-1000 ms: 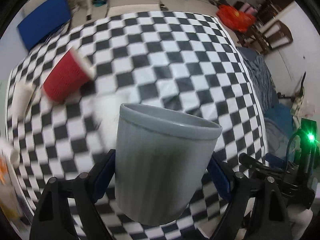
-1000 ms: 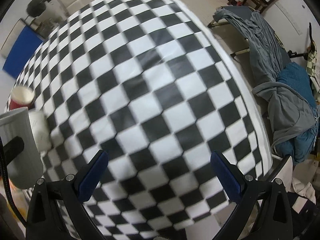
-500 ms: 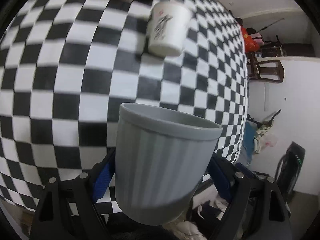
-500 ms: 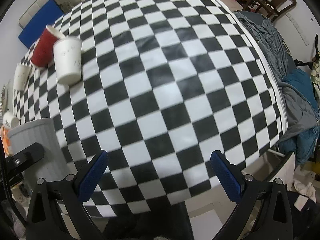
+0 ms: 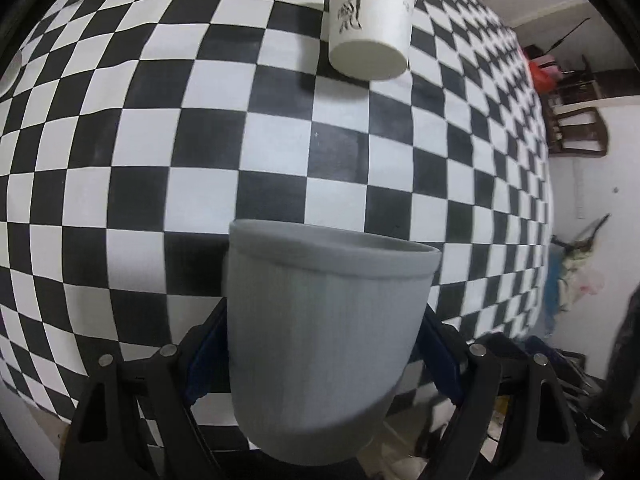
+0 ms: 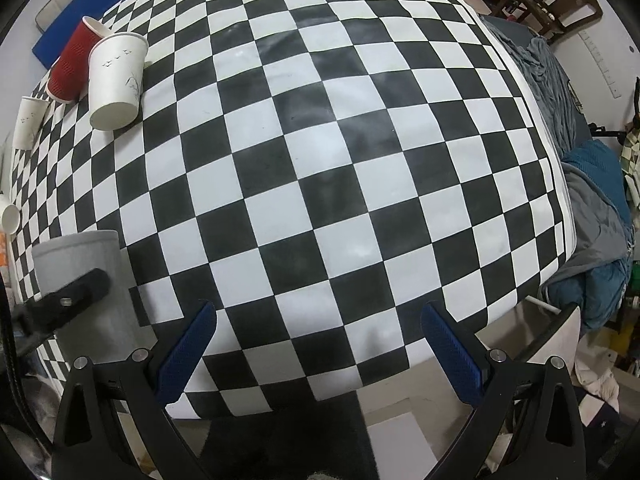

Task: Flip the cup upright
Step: 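Lift the grey mug with the left tool and carry it toward the right tool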

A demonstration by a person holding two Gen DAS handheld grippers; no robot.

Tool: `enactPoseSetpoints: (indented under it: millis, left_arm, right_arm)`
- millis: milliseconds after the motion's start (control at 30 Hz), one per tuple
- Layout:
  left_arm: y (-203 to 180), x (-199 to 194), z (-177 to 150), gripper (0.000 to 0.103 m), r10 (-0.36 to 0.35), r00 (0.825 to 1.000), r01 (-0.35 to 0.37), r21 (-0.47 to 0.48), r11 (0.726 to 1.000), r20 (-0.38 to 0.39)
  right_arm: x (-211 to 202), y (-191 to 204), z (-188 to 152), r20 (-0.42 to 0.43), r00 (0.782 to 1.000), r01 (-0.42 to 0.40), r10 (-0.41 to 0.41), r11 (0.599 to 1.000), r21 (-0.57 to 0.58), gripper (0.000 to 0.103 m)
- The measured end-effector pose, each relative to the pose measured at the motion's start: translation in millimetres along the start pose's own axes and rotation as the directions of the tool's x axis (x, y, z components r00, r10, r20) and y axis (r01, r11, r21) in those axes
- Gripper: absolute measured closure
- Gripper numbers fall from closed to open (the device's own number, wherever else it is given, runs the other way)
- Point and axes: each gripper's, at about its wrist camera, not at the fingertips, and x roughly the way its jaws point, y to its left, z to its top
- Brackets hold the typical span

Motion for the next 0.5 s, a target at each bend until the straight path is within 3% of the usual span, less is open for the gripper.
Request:
enactPoseSetpoints:
  millis: [300, 500]
  left_arm:
    - [-15.3, 12.5, 1.2, 0.018, 0.061, 0.998, -0.061, -0.011, 0.998, 0.01]
    - [-23.1, -5.0, 0.3, 0.014, 0.144, 0.987, -0.148, 0.048, 0.988, 0.077]
  right_arm:
    - [9.5, -16.2, 11.1, 0.004, 1.0, -0.011, 0.011, 1.0, 0.001, 0.0]
    - [14.9, -21.4, 14.8, 0.002, 0.999, -0.054, 0.054, 0.999, -0.001, 0.0]
